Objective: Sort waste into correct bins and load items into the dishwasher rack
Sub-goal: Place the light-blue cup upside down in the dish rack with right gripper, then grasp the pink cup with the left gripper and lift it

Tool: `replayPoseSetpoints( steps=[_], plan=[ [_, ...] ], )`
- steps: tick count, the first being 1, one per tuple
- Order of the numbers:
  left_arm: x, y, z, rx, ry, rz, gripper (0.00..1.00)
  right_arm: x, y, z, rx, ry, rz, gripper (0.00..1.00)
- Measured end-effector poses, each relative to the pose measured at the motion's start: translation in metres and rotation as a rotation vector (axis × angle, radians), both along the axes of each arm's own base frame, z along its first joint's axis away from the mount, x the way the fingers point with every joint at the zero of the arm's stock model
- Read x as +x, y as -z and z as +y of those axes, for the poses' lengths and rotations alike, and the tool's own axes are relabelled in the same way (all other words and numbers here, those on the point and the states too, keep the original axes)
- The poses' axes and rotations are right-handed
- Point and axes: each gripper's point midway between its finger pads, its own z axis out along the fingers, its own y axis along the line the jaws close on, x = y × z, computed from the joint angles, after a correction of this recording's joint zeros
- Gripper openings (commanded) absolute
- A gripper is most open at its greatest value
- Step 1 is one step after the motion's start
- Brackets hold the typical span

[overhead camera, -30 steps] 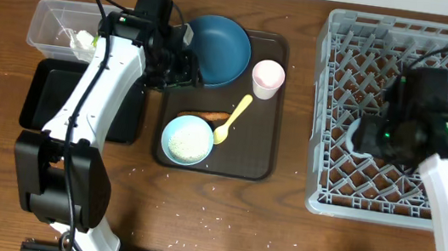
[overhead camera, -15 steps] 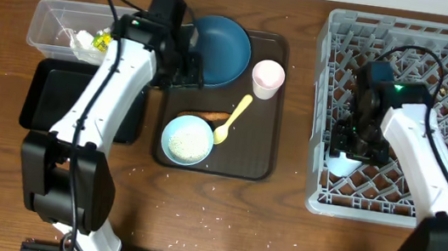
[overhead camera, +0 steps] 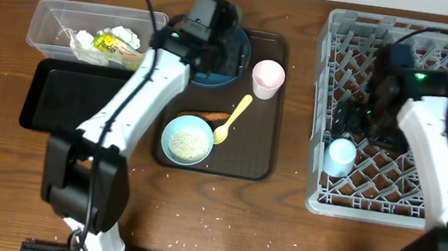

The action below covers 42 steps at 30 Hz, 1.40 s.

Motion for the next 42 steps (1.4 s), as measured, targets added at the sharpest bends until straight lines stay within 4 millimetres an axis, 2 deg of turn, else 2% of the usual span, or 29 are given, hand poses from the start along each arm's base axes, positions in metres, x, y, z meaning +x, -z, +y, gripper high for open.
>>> replayPoseSetpoints(
  steps=[5, 9, 13, 16, 27, 33, 36, 39, 42],
  plan=[
    [0.016, 0.015, -0.027, -0.014, 0.035, -0.055, 0.74, 0.009, -0.030, -0.005, 0.004, 0.009, -0.118, 0.99],
    [0.016, 0.046, -0.044, -0.001, 0.064, -0.022, 0.73, 0.008, -0.039, -0.006, 0.004, 0.003, -0.147, 0.99],
    [0.009, 0.076, -0.055, 0.022, 0.085, 0.033, 0.61, 0.008, -0.040, -0.005, 0.004, -0.001, -0.149, 0.99],
    [0.005, 0.084, -0.056, 0.029, 0.088, 0.053, 0.51, 0.009, -0.040, -0.005, 0.004, -0.004, -0.152, 0.99],
    [0.000, 0.087, -0.053, 0.029, 0.069, 0.087, 0.06, 0.012, -0.041, -0.005, 0.005, -0.004, -0.166, 0.99],
    [-0.005, 0.086, -0.058, -0.020, 0.076, 0.118, 0.06, 0.016, -0.041, -0.005, 0.008, -0.005, -0.181, 0.99],
    [-0.011, 0.082, -0.062, -0.112, 0.091, 0.181, 0.06, 0.028, -0.045, 0.005, 0.057, -0.042, -0.232, 0.99],
    [-0.011, 0.065, -0.057, -0.253, 0.090, 0.240, 0.06, 0.047, -0.055, 0.027, 0.162, -0.125, -0.324, 0.99],
    [-0.008, 0.028, -0.041, -0.455, 0.108, 0.279, 0.06, 0.066, -0.073, 0.055, 0.300, -0.242, -0.437, 0.99]
  ],
)
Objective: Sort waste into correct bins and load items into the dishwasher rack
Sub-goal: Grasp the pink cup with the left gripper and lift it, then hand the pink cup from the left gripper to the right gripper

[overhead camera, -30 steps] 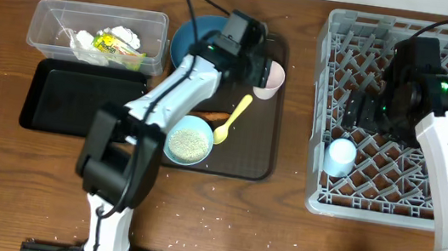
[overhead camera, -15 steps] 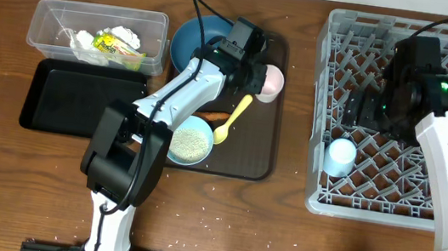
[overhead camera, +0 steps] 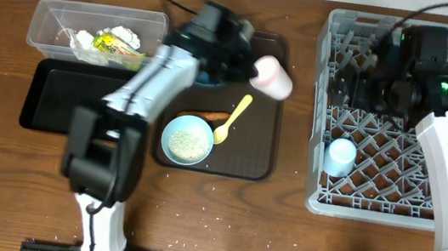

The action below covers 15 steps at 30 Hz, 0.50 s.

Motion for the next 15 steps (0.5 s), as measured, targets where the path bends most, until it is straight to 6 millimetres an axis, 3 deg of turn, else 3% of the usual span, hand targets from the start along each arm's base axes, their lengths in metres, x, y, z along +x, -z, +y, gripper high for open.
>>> replayPoseSetpoints(
  steps=[4, 7, 10, 15],
  plan=[
    [-0.003, -0.054, 0.028, -0.263, 0.044, 0.031, 0.06, 0.016, -0.028, 0.034, 0.137, -0.165, -0.151, 0.99],
    [-0.009, -0.080, 0.045, -0.416, 0.090, 0.055, 0.06, 0.018, -0.044, 0.054, 0.198, -0.259, -0.227, 0.99],
    [-0.018, -0.095, 0.053, -0.522, 0.122, 0.111, 0.06, 0.018, -0.059, 0.081, 0.241, -0.362, -0.307, 0.99],
    [-0.028, -0.108, 0.050, -0.601, 0.157, 0.182, 0.06, 0.014, -0.074, 0.120, 0.293, -0.492, -0.391, 0.99]
  ],
)
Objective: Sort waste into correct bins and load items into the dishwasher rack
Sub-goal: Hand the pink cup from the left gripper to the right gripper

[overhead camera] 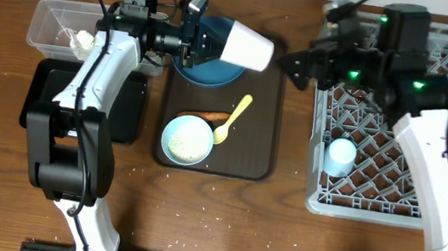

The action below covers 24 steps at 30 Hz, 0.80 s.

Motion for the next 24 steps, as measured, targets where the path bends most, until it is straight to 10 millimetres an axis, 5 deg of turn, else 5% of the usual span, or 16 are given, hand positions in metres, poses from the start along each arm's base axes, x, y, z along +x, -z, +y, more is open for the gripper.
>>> replayPoseSetpoints(
  steps=[5, 18, 24],
  plan=[
    [-0.007, -0.004, -0.008, -0.023, 0.031, 0.069, 0.07, -0.002, 0.000, 0.024, 0.019, -0.069, -0.029, 0.99],
    [-0.018, -0.023, -0.017, -0.032, 0.056, 0.064, 0.06, -0.005, 0.003, 0.040, 0.087, -0.160, -0.017, 0.80],
    [-0.019, -0.023, -0.017, -0.032, 0.057, 0.065, 0.07, -0.006, 0.001, 0.041, 0.097, -0.173, -0.024, 0.80]
  ],
)
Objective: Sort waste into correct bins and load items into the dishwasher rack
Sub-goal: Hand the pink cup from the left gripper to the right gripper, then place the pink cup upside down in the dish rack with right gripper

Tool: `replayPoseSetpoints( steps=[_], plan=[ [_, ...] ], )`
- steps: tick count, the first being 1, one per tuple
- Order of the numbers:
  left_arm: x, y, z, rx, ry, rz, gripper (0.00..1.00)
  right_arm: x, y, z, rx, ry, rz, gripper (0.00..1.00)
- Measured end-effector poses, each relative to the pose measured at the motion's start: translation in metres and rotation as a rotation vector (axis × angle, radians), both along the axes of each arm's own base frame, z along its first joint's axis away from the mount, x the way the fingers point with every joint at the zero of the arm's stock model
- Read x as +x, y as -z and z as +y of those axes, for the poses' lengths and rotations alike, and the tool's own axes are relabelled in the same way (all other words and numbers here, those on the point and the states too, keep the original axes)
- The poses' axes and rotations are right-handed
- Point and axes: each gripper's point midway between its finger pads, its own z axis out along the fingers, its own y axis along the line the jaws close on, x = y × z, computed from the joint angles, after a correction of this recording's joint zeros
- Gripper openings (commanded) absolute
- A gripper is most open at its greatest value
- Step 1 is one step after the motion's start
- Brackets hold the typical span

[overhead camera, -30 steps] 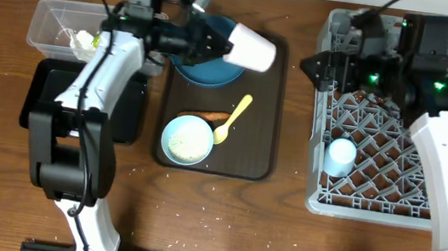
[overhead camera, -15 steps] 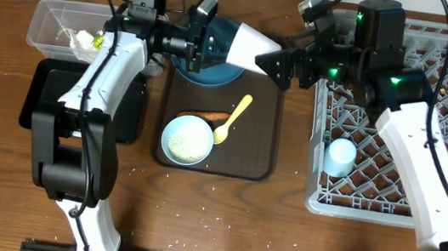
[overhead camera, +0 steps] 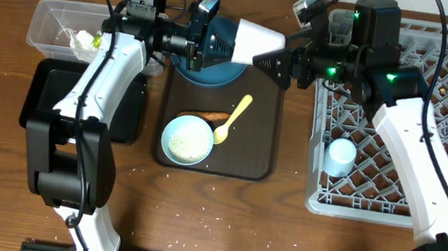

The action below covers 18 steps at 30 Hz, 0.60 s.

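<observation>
A white cup with a pinkish rim [overhead camera: 258, 41] hangs on its side high above the brown tray [overhead camera: 262, 147]. My left gripper [overhead camera: 227, 42] is shut on its base end. My right gripper [overhead camera: 273, 61] reaches in from the right, open, and one dark finger shows just under the cup's mouth end. The grey dishwasher rack [overhead camera: 386, 197] stands at the right with a light blue cup [overhead camera: 340, 155] in it. On the tray lie a blue plate [overhead camera: 213, 71], a light blue bowl of rice [overhead camera: 187, 140], a yellow spoon [overhead camera: 233, 118] and an orange scrap [overhead camera: 212, 117].
A clear bin [overhead camera: 58, 12] holding wrappers sits at the back left. A black bin [overhead camera: 51, 100] lies in front of it. Loose grains dot the wooden table's front. Cables arch over both arms at the back.
My right gripper has moved left from the rack's left edge to the cup's mouth end. The cup has shifted slightly to the right in my left gripper.
The cup first stood upright on the tray with my left gripper beside it and my right gripper low in the rack. Then my left gripper had the cup tilted, then held it high on its side. My right gripper left the rack and now meets the cup.
</observation>
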Motion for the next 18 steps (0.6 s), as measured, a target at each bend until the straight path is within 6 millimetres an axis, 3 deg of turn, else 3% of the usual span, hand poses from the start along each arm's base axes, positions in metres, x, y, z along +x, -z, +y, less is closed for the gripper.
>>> replayPoseSetpoints(
  steps=[6, 11, 18],
  plan=[
    [0.000, 0.000, 0.000, -0.002, 0.002, 0.009, 0.06, 0.004, -0.008, 0.002, 0.018, -0.007, -0.045, 0.78],
    [0.002, 0.000, 0.004, 0.000, -0.012, 0.019, 0.08, 0.001, -0.012, 0.005, 0.037, -0.035, -0.058, 0.49],
    [0.001, 0.000, 0.001, 0.001, -0.003, 0.016, 0.37, -0.001, -0.012, 0.006, 0.043, -0.043, -0.050, 0.46]
  ],
)
